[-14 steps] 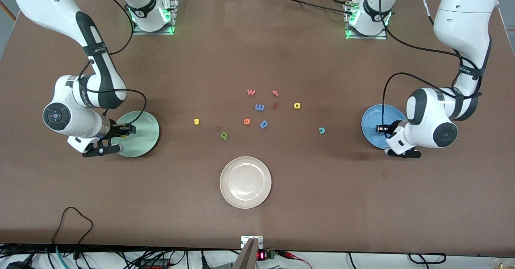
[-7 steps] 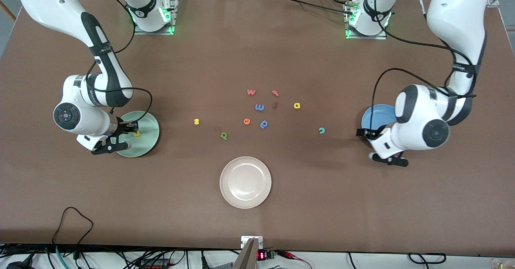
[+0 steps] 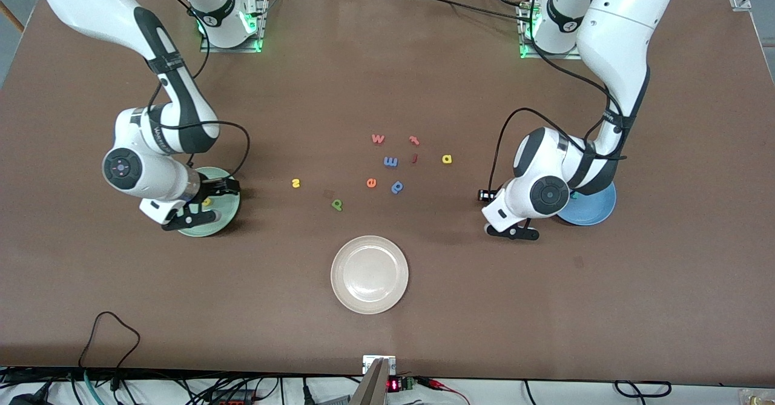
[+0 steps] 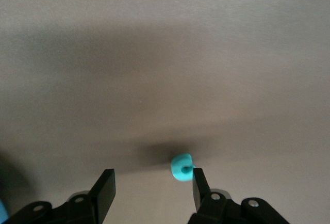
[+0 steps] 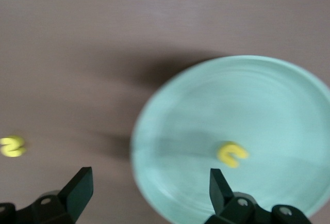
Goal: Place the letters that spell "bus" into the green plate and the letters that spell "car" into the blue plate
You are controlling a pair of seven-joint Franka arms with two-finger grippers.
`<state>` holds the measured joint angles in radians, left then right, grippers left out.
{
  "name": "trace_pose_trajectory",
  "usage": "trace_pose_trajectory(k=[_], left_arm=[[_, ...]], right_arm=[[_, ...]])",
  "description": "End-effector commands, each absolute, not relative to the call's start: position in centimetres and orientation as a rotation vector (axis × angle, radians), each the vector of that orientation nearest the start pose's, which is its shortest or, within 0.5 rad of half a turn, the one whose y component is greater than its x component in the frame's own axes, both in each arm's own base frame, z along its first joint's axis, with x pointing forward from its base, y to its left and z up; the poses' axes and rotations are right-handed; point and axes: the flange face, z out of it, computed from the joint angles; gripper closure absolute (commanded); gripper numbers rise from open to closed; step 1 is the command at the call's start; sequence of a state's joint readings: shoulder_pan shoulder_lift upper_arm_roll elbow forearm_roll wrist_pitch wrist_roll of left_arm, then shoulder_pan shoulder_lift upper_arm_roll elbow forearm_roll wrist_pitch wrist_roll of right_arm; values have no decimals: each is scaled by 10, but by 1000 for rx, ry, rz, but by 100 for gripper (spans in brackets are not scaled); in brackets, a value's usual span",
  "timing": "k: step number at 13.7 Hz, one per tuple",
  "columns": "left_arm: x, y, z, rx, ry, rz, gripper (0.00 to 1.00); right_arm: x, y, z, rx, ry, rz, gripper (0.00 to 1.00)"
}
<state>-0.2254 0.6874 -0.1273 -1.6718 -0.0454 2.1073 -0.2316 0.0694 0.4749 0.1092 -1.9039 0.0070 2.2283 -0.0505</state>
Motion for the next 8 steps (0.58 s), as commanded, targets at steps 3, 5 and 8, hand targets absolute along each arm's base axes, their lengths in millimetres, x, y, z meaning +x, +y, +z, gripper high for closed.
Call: trace_pose_trajectory(k=[3, 5, 8], left_arm=[[619, -223, 183, -3163, 56, 406, 38], [616, -226, 174, -3156, 57, 430, 39], [608, -239, 172, -3147, 21, 457, 39]], right_arm=[[571, 185, 237, -3077, -240, 178, 0], [554, 224, 233, -3084, -201, 118, 0], [542, 260, 228, -3082, -160, 84, 0]])
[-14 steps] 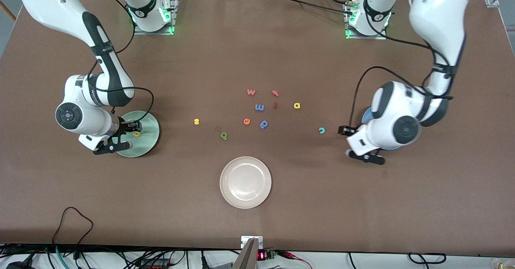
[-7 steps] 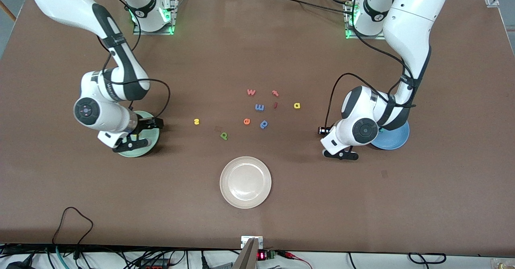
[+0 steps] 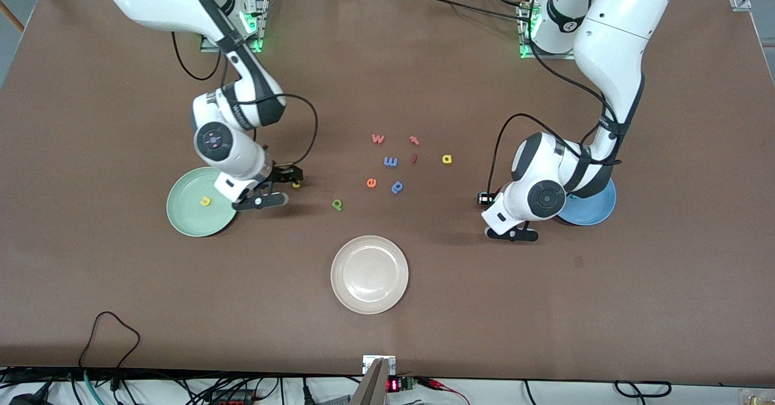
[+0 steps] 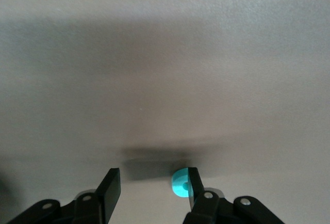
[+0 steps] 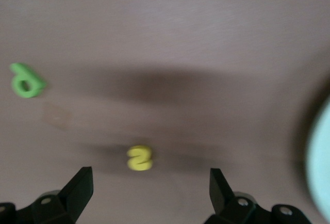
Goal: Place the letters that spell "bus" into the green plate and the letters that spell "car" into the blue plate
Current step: 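Grasp the yellow 2 with the right gripper while the left gripper grasps teal r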
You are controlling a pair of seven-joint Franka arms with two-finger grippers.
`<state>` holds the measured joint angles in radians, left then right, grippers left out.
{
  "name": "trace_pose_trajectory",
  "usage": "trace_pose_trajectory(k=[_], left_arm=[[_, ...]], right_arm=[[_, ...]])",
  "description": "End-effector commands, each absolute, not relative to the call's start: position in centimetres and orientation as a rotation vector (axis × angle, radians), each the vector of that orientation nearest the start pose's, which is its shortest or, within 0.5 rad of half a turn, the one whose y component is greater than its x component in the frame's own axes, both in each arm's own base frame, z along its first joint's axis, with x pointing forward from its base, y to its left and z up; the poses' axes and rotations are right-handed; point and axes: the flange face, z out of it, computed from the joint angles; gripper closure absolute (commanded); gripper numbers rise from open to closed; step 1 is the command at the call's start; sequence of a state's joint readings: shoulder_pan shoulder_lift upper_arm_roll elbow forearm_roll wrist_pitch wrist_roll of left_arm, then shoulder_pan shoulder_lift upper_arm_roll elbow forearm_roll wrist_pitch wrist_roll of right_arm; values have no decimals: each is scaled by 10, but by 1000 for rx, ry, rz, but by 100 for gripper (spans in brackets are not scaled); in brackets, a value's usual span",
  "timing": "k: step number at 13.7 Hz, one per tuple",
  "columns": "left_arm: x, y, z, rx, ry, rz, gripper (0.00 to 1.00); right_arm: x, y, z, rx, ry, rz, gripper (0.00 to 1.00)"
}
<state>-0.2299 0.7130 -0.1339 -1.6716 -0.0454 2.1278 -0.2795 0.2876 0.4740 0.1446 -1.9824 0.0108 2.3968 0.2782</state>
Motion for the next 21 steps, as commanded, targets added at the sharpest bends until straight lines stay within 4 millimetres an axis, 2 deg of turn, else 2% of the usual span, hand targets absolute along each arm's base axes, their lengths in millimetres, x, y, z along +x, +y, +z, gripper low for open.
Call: trace_pose_trajectory(k=[1, 2, 4, 5, 8, 13, 14, 16, 17, 18, 19, 21], left_arm=[[605, -241, 170, -3142, 16, 466, 39], [602, -243, 169, -3140, 11, 474, 39], [602, -242, 168, -3139, 3, 476, 40], [602, -242, 167, -3138, 3, 479, 41], [599, -243, 165, -3135, 6, 488, 56], [596, -242, 161, -3130, 8, 501, 87], [594, -242, 159, -3127, 13, 509, 91], [591, -243, 161, -3118, 28, 529, 94], [593, -235, 172, -3103, 19, 563, 94], [601, -217, 195, -3088, 0, 571, 94], [612, -181, 213, -3091, -48, 575, 94], [620, -126, 228, -3110, -39, 629, 93]], right_arm=[[537, 270, 221, -3083, -148, 84, 1], [536, 272, 213, -3087, -155, 81, 5], [538, 270, 208, -3088, -152, 76, 26], [540, 271, 207, -3092, -165, 67, 30], [545, 266, 200, -3124, -226, 29, 34], [541, 275, 174, -3104, -246, -3, 41], [541, 275, 174, -3104, -250, -6, 41], [541, 275, 175, -3106, -259, -8, 42], [541, 275, 177, -3107, -261, -9, 42], [541, 274, 178, -3107, -264, -10, 42], [541, 273, 178, -3111, -264, 1, 42], [539, 271, 185, -3125, -262, 34, 41]])
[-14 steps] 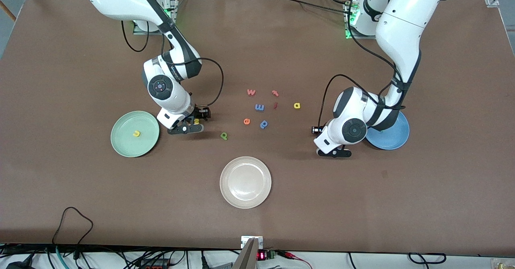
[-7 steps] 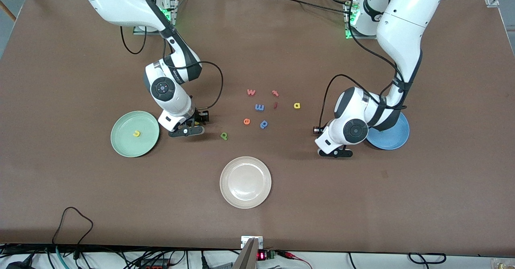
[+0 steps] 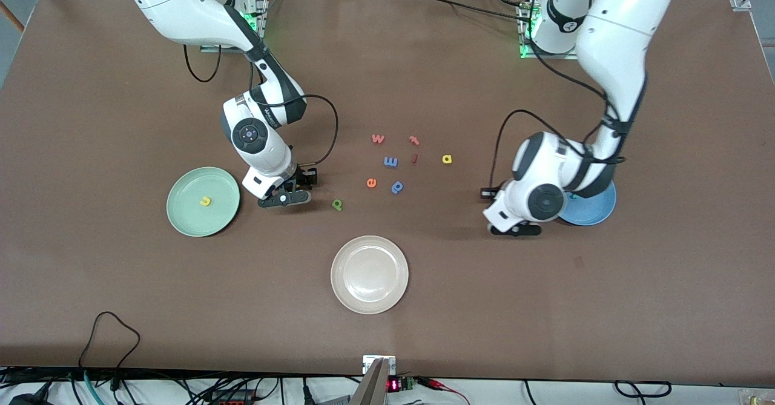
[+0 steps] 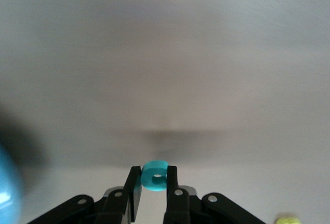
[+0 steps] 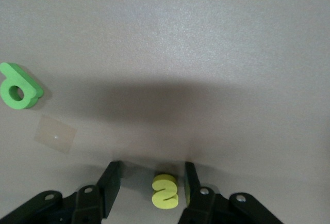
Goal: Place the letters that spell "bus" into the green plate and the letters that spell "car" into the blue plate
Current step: 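Drop the teal r on the blue plate with the left gripper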
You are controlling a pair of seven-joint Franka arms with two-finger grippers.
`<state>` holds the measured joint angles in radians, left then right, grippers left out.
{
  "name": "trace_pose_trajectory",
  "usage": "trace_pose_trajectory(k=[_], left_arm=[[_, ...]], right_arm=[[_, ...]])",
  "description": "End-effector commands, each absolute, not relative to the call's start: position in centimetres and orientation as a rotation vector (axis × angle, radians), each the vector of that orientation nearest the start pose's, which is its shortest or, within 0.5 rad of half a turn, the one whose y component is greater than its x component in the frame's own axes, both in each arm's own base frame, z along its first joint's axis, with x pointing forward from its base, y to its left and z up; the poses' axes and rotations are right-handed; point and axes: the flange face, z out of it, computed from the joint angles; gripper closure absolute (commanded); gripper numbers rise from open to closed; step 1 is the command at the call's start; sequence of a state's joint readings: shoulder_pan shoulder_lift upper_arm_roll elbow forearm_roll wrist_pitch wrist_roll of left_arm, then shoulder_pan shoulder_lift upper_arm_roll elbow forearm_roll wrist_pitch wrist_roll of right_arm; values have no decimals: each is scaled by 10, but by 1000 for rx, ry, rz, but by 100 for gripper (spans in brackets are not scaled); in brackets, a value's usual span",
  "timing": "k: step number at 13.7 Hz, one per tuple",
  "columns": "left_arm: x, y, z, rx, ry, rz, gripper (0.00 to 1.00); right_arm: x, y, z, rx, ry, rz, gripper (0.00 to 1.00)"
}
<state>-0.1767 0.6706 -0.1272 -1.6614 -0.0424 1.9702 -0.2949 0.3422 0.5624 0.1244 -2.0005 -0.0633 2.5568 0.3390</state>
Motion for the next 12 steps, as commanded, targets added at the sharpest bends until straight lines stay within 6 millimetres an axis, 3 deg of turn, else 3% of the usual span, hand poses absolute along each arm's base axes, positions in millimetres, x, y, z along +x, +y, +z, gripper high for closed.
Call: trace_pose_trajectory(k=[1, 4, 6, 12], left_arm=[[621, -103, 235, -3119, -44, 641, 93], [624, -32, 234, -3153, -43, 679, 93], [619, 5, 226, -3171, -48, 705, 93], [598, 31, 181, -3140, -73, 670, 92]], right_arm=[[540, 270, 187, -3128, -262, 40, 42], [540, 264, 185, -3137, -250, 51, 42], [538, 265, 184, -3137, -250, 56, 42], [533, 265, 177, -3147, -181, 79, 44]])
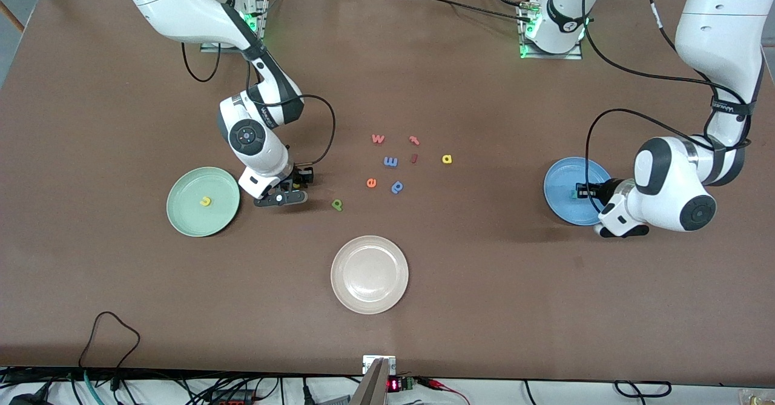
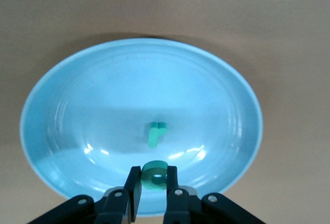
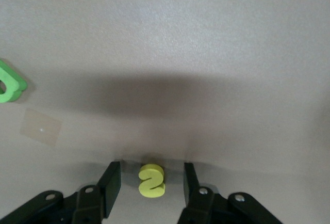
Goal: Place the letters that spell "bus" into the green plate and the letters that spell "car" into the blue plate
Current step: 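Drop the teal r on the blue plate with the left gripper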
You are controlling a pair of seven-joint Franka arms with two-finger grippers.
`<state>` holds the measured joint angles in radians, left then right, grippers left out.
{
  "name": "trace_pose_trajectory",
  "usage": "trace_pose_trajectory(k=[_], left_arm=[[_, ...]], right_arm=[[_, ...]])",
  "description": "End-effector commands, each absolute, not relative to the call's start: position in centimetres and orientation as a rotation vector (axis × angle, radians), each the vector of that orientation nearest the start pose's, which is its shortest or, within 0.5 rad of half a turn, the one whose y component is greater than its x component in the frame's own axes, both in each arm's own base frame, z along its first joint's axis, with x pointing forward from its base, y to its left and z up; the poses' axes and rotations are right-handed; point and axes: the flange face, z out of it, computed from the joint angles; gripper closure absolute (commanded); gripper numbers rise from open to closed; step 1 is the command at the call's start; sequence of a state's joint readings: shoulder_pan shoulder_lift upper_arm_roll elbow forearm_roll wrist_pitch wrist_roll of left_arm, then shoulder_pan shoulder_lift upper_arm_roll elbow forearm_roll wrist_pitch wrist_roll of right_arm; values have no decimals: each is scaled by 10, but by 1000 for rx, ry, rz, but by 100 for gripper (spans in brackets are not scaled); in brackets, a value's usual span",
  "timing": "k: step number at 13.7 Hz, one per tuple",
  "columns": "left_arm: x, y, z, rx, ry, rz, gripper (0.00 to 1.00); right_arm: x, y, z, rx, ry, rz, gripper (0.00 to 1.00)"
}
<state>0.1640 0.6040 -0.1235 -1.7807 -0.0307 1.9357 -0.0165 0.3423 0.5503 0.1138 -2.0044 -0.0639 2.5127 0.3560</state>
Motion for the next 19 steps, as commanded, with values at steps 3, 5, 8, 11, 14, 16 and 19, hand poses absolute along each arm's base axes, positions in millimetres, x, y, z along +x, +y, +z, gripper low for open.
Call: trace_pose_trajectory(k=[3, 5, 8, 11, 14, 16, 19], left_arm=[[595, 47, 171, -3121, -71, 644, 92], [595, 48, 167, -3120, -75, 651, 90], [598, 45, 174, -3121, -69, 637, 7], [606, 34, 221, -3113, -61, 626, 0], [608, -11, 279, -3125, 61, 578, 2], [603, -56, 280, -3143, 150, 602, 11], [592, -129, 270, -3178, 179, 576, 15]], right_arm=[[531, 264, 174, -3155, -105, 90, 46], [531, 265, 174, -3156, -68, 87, 49], [527, 271, 173, -3158, -44, 91, 51], [526, 272, 172, -3160, -46, 95, 62], [525, 273, 172, -3164, -68, 108, 73], [525, 272, 171, -3164, -73, 110, 77], [526, 272, 172, -3163, -75, 106, 86]])
